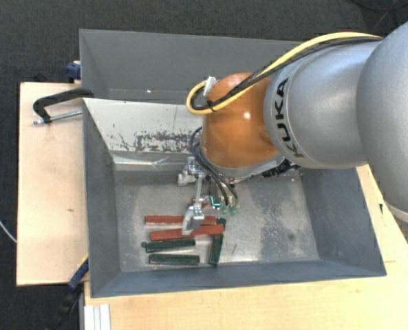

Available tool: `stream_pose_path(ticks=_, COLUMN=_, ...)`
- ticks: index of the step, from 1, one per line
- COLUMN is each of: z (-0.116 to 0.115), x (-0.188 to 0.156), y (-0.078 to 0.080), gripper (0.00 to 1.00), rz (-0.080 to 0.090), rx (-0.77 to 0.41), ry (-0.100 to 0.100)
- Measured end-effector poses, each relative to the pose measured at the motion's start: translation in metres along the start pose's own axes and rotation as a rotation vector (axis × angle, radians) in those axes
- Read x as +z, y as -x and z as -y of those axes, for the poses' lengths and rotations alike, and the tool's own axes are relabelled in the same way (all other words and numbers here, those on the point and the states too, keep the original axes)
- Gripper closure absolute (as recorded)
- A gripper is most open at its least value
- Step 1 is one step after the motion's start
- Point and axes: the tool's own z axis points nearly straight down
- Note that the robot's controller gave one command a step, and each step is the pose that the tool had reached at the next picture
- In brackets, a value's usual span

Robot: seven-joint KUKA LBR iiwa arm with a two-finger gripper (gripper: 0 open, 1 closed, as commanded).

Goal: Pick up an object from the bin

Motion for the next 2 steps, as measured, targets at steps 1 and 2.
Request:
stream_pose_path(ticks=1, z=0.0019, x=0.0529, y=-0.0107, gripper=1.00, rz=-0.013, rx=-0.019, ry=0.001)
stream_pose_path(ticks=2, z=0.0019, x=0.0530, y=-0.0108, gripper=1.00, rz=-0.013, rx=-0.019, ry=0.001)
